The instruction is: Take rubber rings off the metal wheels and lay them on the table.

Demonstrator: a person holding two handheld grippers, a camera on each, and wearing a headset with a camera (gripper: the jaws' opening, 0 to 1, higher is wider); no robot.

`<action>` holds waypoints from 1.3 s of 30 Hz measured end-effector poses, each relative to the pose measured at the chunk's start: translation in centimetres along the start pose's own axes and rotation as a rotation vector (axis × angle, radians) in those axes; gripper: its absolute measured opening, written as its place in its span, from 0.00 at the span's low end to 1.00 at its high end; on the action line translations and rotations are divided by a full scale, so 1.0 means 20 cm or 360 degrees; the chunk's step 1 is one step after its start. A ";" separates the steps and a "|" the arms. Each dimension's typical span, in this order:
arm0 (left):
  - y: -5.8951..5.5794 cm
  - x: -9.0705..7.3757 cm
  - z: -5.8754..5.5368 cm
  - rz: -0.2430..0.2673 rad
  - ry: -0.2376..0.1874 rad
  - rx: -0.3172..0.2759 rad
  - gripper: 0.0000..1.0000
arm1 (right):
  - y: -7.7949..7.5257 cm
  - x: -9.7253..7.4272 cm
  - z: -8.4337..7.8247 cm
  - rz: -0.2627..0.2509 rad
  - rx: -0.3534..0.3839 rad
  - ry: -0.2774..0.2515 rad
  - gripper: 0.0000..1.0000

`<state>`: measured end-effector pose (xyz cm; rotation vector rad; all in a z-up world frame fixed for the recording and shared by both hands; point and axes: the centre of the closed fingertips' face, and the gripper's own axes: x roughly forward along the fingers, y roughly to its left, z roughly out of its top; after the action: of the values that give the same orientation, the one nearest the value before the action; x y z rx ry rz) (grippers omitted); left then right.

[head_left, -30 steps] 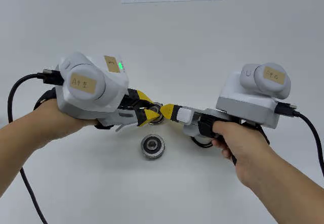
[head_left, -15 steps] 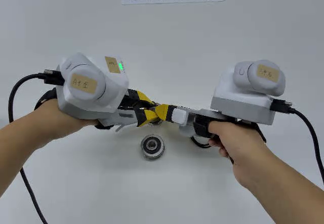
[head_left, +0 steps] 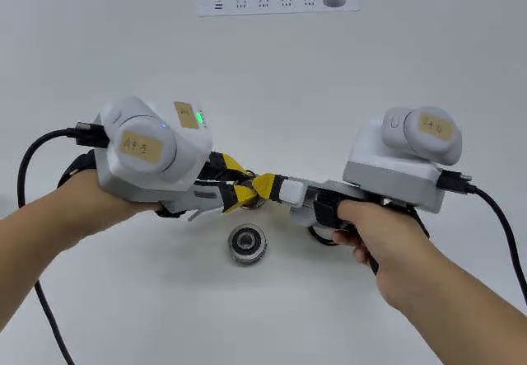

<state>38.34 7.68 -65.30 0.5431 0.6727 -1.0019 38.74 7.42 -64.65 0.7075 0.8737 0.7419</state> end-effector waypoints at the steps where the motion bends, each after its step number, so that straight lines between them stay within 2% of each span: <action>1: 0.00 0.00 0.00 0.0002 0.0000 0.0001 0.14 | 0.00 0.00 0.00 0.0002 0.0008 -0.0004 0.02; 7: 0.01 -0.03 -0.01 0.0017 0.0006 -0.0003 0.14 | 0.02 0.01 0.01 0.0026 0.0045 -0.0014 0.02; 12: 0.01 -0.09 0.00 0.0032 -0.0029 -0.0030 0.20 | 0.05 0.01 0.01 0.0049 0.0068 -0.0017 0.02; 17: 0.06 -0.17 0.03 0.0143 -0.0099 -0.0088 0.24 | 0.10 -0.02 0.04 0.0108 0.0109 -0.0056 0.02; 19: 0.10 -0.20 0.05 0.0212 -0.0137 -0.0128 0.29 | 0.12 -0.04 0.07 0.0126 0.0136 -0.0088 0.02; 21: 0.11 -0.23 0.06 0.0242 -0.0165 -0.0171 0.36 | 0.12 -0.07 0.08 0.0122 0.0145 -0.0111 0.02; 24: 0.12 -0.27 0.07 0.0268 -0.0202 -0.0205 0.46 | 0.09 -0.11 0.11 0.0107 0.0174 -0.0150 0.02; 27: 0.12 -0.29 0.08 0.0296 -0.0217 -0.0224 0.50 | 0.06 -0.15 0.12 0.0083 0.0197 -0.0181 0.02; 31: 0.11 -0.33 0.13 0.0335 -0.0294 -0.0232 0.54 | 0.01 -0.22 0.13 0.0049 0.0257 -0.0228 0.02; 36: 0.10 -0.37 0.17 0.0336 -0.0357 -0.0249 0.61 | -0.04 -0.29 0.09 0.0006 0.0297 -0.0247 0.02; 39: 0.08 -0.38 0.17 0.0326 -0.0372 -0.0263 0.66 | -0.08 -0.33 0.06 -0.0026 0.0314 -0.0249 0.02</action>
<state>37.77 10.47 -57.25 0.3354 0.4757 -0.7944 37.45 0.98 -62.75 0.9202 0.8152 0.5821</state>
